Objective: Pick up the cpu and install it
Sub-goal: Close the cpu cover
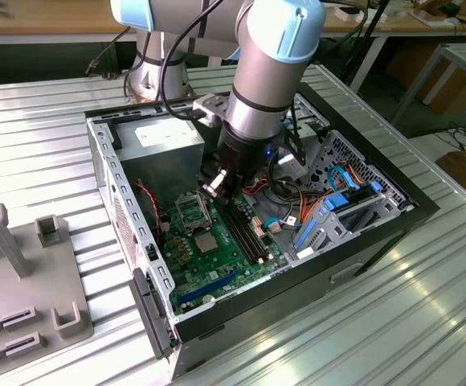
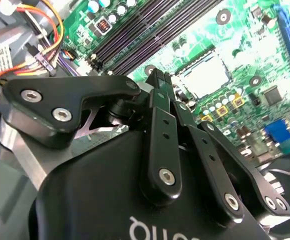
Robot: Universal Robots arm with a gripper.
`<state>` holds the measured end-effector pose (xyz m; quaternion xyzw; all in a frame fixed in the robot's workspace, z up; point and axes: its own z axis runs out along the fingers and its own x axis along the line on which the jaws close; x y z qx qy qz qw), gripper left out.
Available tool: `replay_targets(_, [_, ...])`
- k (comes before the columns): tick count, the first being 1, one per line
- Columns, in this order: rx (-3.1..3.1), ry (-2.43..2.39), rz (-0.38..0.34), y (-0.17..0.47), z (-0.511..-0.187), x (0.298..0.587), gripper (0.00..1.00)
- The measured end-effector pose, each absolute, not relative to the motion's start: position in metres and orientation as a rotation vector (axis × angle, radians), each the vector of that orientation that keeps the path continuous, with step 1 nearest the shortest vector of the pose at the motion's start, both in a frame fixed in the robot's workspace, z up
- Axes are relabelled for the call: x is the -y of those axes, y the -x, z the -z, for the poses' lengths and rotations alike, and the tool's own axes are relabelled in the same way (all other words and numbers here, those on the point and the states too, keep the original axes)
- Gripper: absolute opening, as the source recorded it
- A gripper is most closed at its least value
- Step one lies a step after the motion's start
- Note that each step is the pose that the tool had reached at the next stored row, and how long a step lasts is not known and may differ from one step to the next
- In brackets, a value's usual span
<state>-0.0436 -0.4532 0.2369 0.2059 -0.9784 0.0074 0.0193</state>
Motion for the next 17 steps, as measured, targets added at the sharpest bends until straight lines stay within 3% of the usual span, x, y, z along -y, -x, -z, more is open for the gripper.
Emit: replay_targets(17, [3.019, -0.719, -0.024, 0.0366, -0.2357, 0.4456, 0.11])
